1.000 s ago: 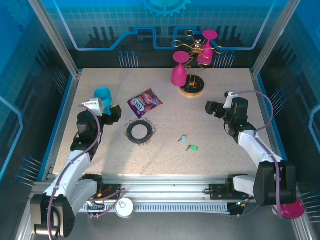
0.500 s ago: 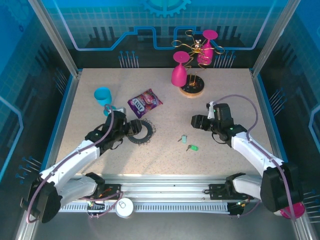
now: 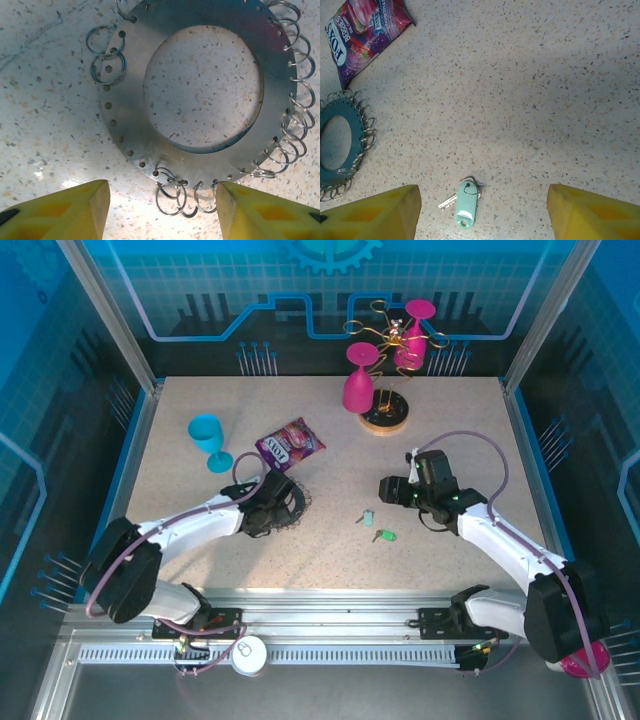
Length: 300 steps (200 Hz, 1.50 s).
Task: Put the keys on the keyring
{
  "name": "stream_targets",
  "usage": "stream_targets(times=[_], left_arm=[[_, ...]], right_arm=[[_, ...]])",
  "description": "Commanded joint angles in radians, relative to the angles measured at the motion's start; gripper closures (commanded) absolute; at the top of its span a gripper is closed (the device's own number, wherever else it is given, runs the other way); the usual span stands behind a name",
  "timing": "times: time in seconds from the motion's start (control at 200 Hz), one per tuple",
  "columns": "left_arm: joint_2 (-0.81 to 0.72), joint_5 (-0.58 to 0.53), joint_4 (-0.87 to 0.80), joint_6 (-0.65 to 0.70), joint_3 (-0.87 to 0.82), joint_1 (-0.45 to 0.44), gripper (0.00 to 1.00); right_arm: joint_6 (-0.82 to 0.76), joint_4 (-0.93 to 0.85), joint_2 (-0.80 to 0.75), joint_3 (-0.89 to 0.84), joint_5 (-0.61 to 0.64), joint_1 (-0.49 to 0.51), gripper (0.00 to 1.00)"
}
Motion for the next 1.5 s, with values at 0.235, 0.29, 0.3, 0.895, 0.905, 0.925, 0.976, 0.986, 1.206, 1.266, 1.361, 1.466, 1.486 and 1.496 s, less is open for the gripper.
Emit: stream_targets(times=[0.235,0.29,0.3,0.895,0.905,0.925,0.976,0.986,1.206,1.266,1.361,1.466,1.486,1.496], left_arm=[[0.185,-0.030,-0.127,-0.078,0.166,-0.017,0.56],[0.203,-0.030,-0.141,-0.090,0.174,-0.019,0.58],[0.206,-0.030,-0.141,-0.092,0.175,-0.020,0.58],[0.284,-0.035,-0.144,-0.136,0.177,-0.046,0.80],[0.285,-0.035,-0.144,-0.136,0.178,-0.046,0.80],[0.285,-0.036,-0.144,-0.136,0.179,-0.046,0.81],[0.285,-0.038,-0.145,-0.137,0.179,-0.045,0.82],[0.285,-0.038,-0.146,-0.138,0.180,-0.046,0.83],[0.261,-0.047,-0.154,-0.144,0.171,-0.047,0.93],[0.242,-0.049,-0.156,-0.148,0.166,-0.049,0.96],[0.206,-0.051,-0.162,-0.154,0.162,-0.051,1.00],[0.151,-0.037,-0.162,-0.158,0.165,-0.061,1.00],[0.139,-0.035,-0.165,-0.159,0.167,-0.064,1.00],[0.132,-0.031,-0.166,-0.159,0.168,-0.065,1.00]], right_arm=[[0.005,-0.049,-0.049,0.001,0.036,0.013,0.32],[0.006,-0.052,-0.056,0.000,0.040,0.013,0.32],[0.006,-0.053,-0.057,-0.002,0.040,0.013,0.32],[0.007,-0.069,-0.107,-0.024,0.047,0.012,0.33],[0.006,-0.069,-0.108,-0.024,0.046,0.012,0.33],[0.006,-0.069,-0.109,-0.024,0.047,0.013,0.33],[0.006,-0.072,-0.113,-0.024,0.047,0.013,0.33],[0.007,-0.072,-0.113,-0.025,0.047,0.013,0.33],[0.006,-0.079,-0.118,-0.025,0.048,0.013,0.33],[0.006,-0.080,-0.119,-0.024,0.046,0.013,0.33],[-0.002,-0.078,-0.119,-0.024,0.038,0.013,0.33],[-0.039,-0.069,-0.121,-0.027,0.012,0.012,0.33],[-0.048,-0.064,-0.124,-0.028,0.005,0.014,0.33],[-0.053,-0.062,-0.124,-0.029,0.003,0.014,0.33]])
